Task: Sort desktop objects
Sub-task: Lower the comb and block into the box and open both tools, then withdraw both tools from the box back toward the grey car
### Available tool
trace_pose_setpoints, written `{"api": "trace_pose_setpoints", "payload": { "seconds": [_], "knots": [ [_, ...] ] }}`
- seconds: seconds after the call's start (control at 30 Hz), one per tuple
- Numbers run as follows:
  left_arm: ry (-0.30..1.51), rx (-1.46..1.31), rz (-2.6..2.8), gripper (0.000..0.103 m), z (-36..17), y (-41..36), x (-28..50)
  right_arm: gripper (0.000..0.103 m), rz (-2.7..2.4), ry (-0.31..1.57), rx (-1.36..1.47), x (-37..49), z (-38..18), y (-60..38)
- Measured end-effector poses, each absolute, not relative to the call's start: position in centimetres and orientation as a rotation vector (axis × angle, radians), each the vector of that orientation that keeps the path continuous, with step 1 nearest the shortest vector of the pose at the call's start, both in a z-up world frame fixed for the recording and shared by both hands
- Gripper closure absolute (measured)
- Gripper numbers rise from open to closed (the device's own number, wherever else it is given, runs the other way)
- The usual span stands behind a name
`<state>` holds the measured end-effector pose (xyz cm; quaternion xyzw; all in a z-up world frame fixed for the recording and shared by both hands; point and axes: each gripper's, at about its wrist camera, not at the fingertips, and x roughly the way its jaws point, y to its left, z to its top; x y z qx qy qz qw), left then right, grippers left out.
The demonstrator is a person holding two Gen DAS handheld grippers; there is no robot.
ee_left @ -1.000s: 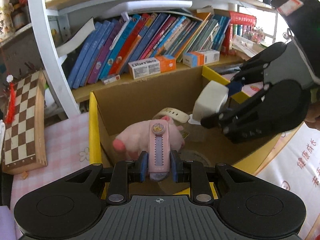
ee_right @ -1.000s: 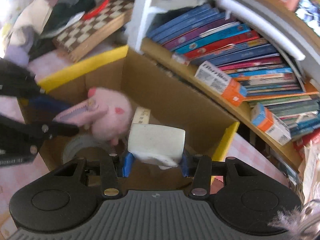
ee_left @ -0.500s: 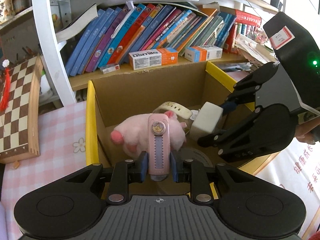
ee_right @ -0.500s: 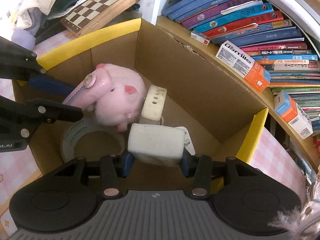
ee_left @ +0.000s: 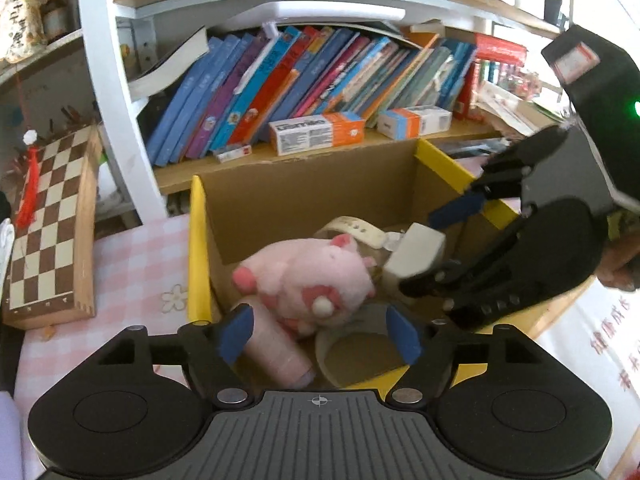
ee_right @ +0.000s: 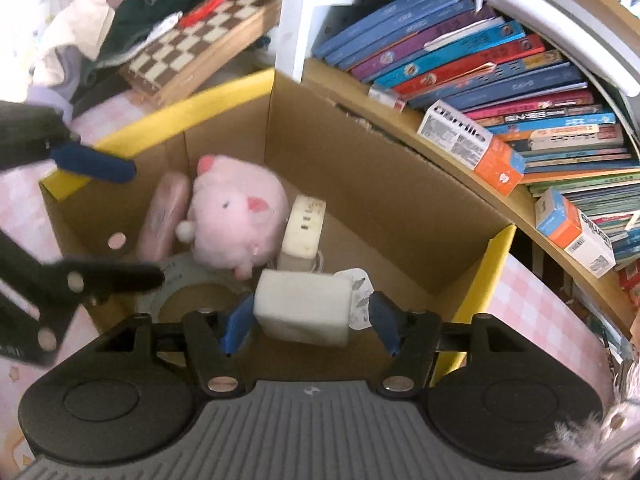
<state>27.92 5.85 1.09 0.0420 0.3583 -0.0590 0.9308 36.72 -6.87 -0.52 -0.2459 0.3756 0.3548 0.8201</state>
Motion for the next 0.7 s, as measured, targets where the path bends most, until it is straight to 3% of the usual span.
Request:
{"api": "trace_pose_setpoints", "payload": {
  "seconds": [0.2,0.7],
  "knots": [
    [0.69,0.086,-0.128,0.023,2.1,5.5,26.3,0.038,0.71,0.748,-0.443,35.5,1.5,-8.5],
    [0.585,0.075,-0.16,0.022,5.0,4.5,20.7,0.029,0.633,0.638,-0.316,29.2,5.6,-12.1]
  ]
}}
